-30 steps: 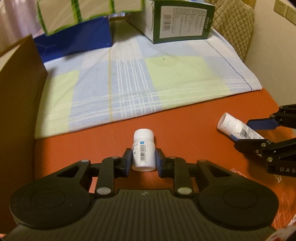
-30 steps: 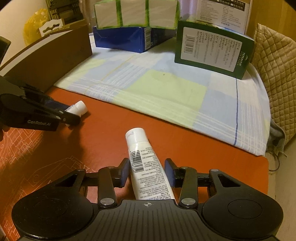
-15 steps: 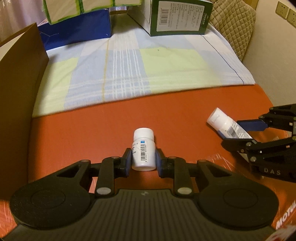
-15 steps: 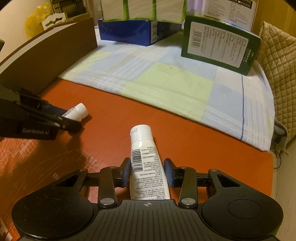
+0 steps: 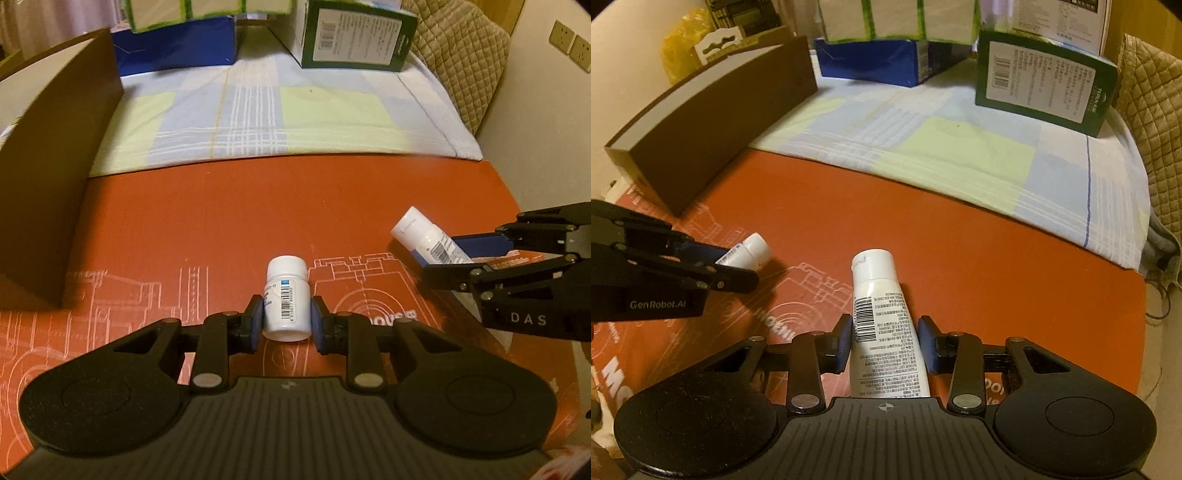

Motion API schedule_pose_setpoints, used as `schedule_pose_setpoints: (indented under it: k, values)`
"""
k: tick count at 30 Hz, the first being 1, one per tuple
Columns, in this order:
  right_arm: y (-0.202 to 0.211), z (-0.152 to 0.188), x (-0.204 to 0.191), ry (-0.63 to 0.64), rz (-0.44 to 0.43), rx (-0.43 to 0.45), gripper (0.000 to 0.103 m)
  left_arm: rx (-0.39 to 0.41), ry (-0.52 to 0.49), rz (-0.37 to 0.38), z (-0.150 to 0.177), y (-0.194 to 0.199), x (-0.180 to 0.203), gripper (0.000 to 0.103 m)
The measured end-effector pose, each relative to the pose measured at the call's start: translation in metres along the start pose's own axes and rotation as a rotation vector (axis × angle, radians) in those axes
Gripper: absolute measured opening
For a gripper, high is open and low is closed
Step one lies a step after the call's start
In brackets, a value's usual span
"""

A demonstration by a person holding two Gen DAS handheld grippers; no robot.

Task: Organize rigid objects
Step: 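Carry the pill bottle and tube over the shoebox with both grippers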

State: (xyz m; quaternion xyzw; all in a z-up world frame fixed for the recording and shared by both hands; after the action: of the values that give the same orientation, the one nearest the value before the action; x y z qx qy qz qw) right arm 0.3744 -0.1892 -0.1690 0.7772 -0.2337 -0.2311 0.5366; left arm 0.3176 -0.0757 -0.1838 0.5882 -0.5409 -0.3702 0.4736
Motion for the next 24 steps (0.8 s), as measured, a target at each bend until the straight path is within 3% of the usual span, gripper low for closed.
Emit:
schedule_pose_setpoints:
  k: [13, 24]
  values:
    - [0.036, -0.003, -0.043, 0.030, -0.114, 0.062, 0.035, 0.139, 0.123, -0.010, 0.029, 0.079, -0.029, 0.022]
    - [0.060, -0.032, -0.105, 0.042, -0.235, 0.106, 0.035, 0.265, 0.206, -0.043, 0.038, 0.143, -0.086, 0.022]
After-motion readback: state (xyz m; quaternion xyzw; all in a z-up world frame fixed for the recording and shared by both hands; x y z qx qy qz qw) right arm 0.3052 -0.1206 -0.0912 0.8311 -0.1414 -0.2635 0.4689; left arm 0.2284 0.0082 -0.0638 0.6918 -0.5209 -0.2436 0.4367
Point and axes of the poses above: each gripper's, at about its wrist camera, not at the fingertips, and y roughly against the way its jaws point, x to its right, z to its underside, the point moved 8 cm from there along -y, roughly the way its jaws point, and after that the axes turned 15 degrees about -x, right-handed, at the moved point
